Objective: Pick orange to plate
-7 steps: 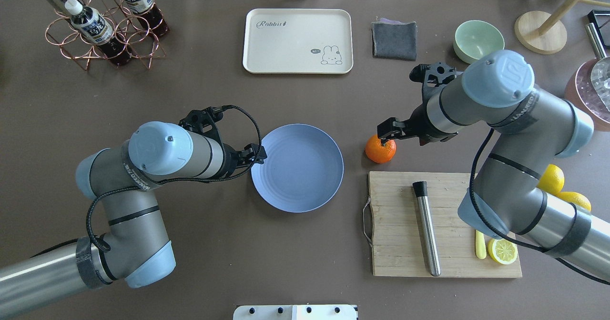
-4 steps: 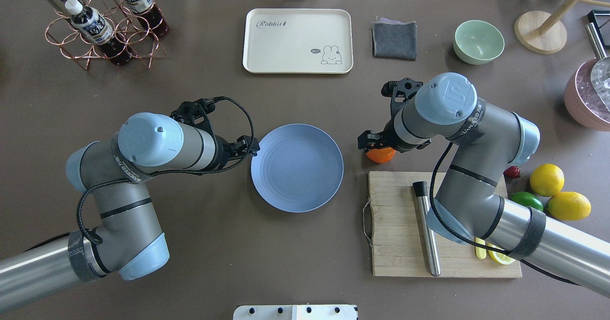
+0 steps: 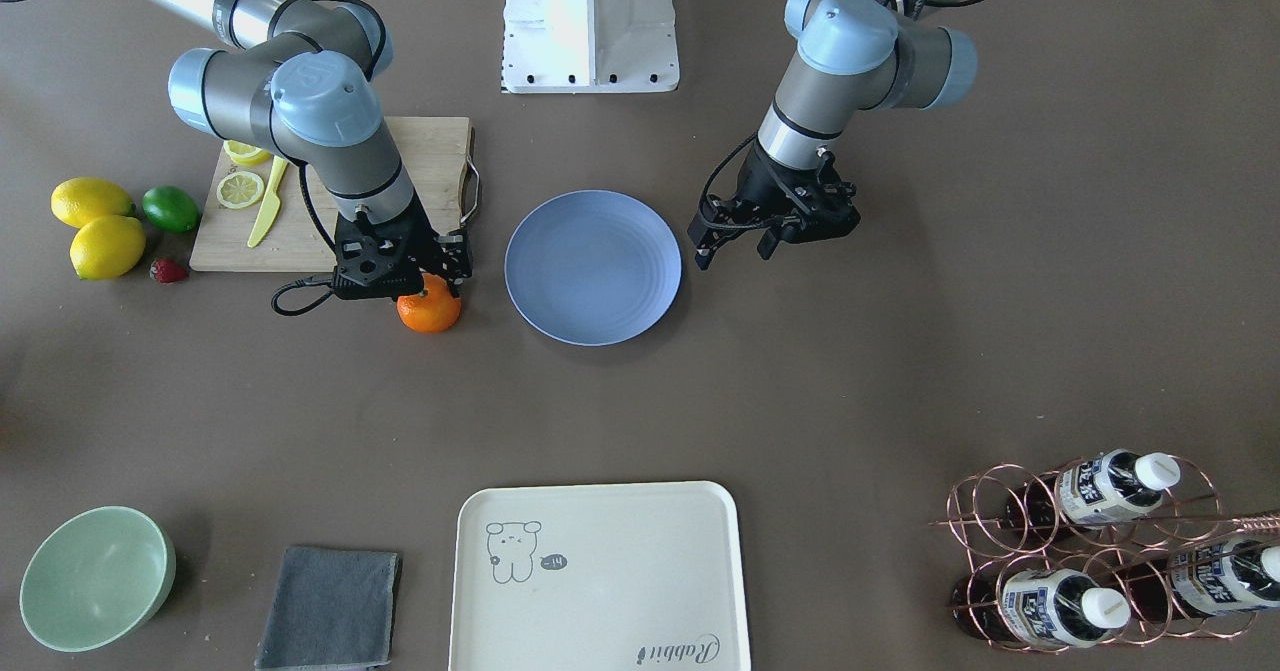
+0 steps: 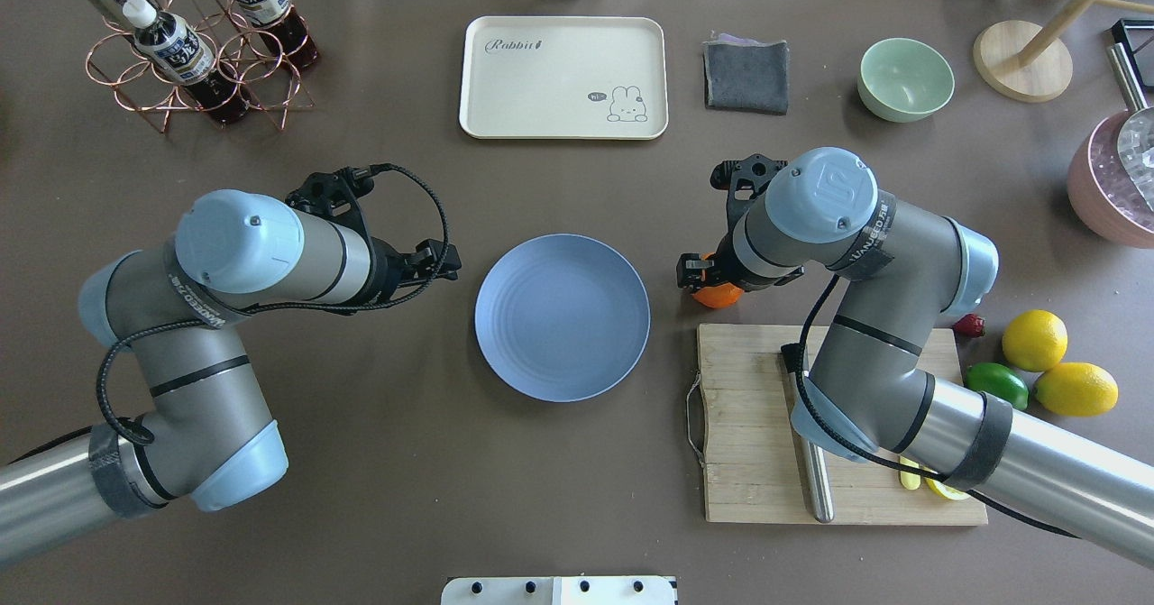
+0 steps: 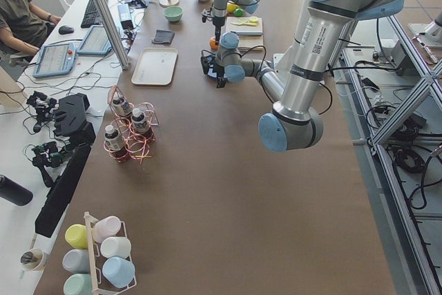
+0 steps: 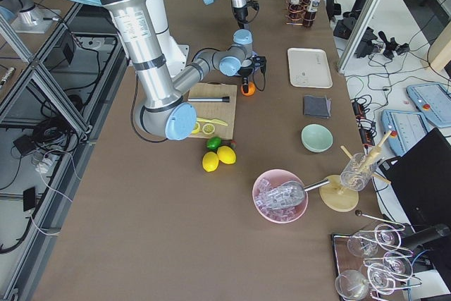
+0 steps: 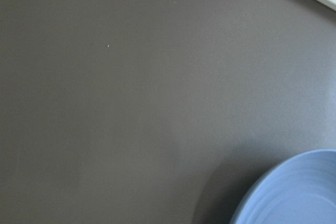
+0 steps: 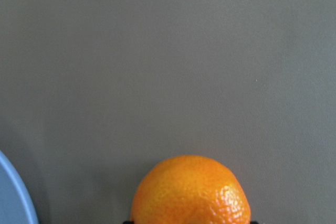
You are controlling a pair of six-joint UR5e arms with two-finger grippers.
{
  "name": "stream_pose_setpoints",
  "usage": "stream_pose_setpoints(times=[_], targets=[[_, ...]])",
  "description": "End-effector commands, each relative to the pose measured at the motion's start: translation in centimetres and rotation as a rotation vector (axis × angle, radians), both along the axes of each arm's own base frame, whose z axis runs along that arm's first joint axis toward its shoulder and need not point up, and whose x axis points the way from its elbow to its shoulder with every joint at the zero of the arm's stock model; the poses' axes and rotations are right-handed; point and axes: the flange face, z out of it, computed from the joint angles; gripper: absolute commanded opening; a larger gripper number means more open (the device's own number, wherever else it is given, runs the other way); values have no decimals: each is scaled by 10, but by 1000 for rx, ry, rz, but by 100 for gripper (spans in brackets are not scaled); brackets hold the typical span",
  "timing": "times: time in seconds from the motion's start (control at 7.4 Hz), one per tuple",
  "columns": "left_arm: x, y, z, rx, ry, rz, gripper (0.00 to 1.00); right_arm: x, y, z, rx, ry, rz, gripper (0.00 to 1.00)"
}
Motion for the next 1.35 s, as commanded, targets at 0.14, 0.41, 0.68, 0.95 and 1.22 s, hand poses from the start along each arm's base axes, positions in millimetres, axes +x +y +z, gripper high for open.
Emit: stream_pose_setpoints(times=[0.14,0.41,0.68,0.95,1.22], targets=[[-129,-32,78,102,-96,104,97,-16,-8,-76,21,-55,6,0],[-181,-41,118,144,-150,139,97,-46,12,-119,-2,-70,-2,0],[-221,-43,146,151,-174,164,97,-100,38,-139,15,-51,21,0],[-265,-48,168,173,-186,187,97,-123,50,-143,15,-45,-4,0],[-267,-49,169,170,-186,184,98,-132,62,-143,30,-38,-9,0]])
